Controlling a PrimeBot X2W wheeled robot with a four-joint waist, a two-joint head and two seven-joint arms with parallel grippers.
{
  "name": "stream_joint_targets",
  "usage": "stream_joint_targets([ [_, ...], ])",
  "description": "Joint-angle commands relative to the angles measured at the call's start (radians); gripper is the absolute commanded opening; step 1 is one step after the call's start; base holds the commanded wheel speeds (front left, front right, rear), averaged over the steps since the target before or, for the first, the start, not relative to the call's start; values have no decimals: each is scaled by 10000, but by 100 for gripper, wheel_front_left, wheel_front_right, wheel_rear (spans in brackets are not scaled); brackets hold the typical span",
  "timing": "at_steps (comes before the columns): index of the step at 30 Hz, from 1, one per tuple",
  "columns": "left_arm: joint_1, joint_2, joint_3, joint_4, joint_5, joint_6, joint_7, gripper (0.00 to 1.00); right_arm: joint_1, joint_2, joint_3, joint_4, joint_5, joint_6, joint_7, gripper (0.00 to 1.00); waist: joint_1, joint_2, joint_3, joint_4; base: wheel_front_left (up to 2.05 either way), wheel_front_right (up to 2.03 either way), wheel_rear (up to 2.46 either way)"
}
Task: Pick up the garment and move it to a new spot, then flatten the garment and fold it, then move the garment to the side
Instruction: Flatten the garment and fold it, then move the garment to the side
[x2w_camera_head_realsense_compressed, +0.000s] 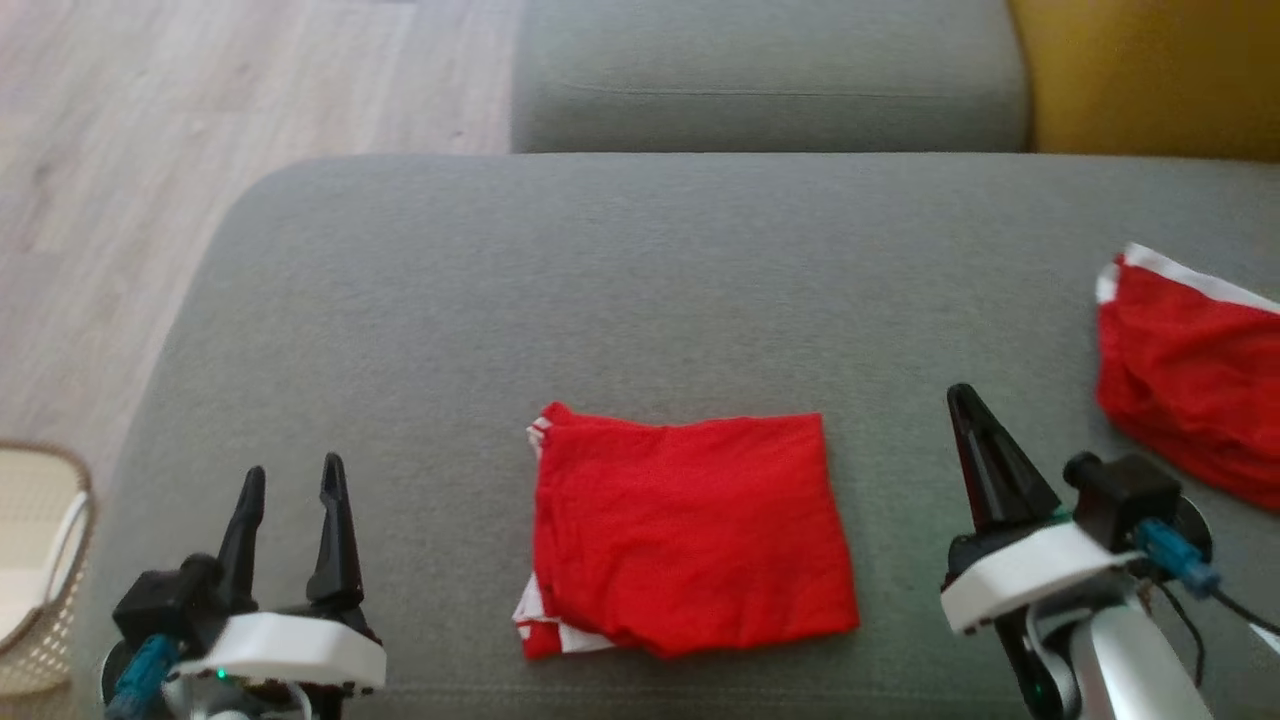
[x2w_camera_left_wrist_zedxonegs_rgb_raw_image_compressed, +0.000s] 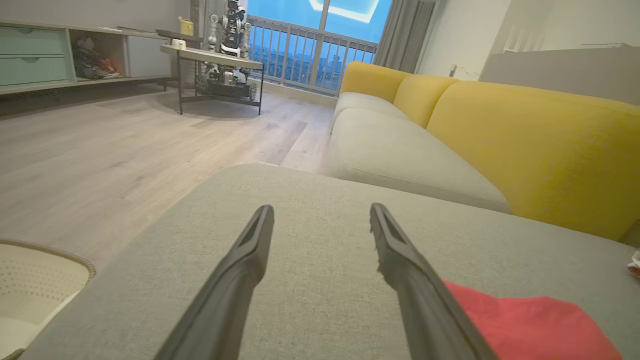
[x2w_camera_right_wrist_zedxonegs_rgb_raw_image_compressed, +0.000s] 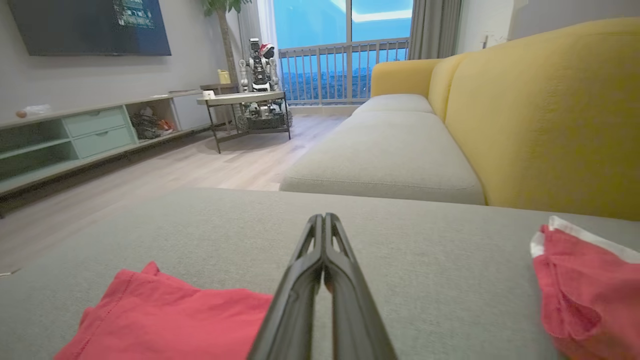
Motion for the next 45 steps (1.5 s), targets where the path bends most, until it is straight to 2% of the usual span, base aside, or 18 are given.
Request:
stream_joint_targets([
  [1, -316, 18, 270, -362, 19, 97, -122, 100, -110, 22, 175, -593, -233, -2, 41, 0, 1, 0, 17, -290, 0, 0, 0],
  [3, -291, 18, 271, -380, -17, 160, -122, 100, 66, 22, 47, -837, -460, -2, 46, 0, 1, 0, 39, -440, 0, 0, 0],
  [5, -260, 18, 293, -397, -41, 217, -122, 100, 203, 22, -146, -989, -430, -2, 10, 90, 1, 0, 63, -574, 0, 0, 0],
  [6, -238, 18, 304, -403, -45, 245, -122, 100, 258, 22, -243, -1038, -420, -2, -14, 100, 1, 0, 74, -634, 0, 0, 0],
  [9, -165, 18, 234, -349, 282, 211, -122, 100, 411, 22, -452, -1050, -296, -2, -65, 100, 1, 0, 103, -753, 0, 0, 0],
  [16, -176, 18, 273, -222, 253, 182, -122, 100, 543, 22, -608, -934, -243, -2, -248, 100, 1, 0, 133, -825, 0, 0, 0],
  [38, -255, 18, 262, -89, 308, 100, -122, 100, 420, 22, -655, -669, -46, -2, -422, 100, 1, 0, 165, -613, 0, 0, 0],
  [45, -389, 18, 171, -101, 311, 38, -122, 100, 276, 22, 101, -98, 832, -2, 66, 100, 1, 0, 472, -450, 0, 0, 0],
])
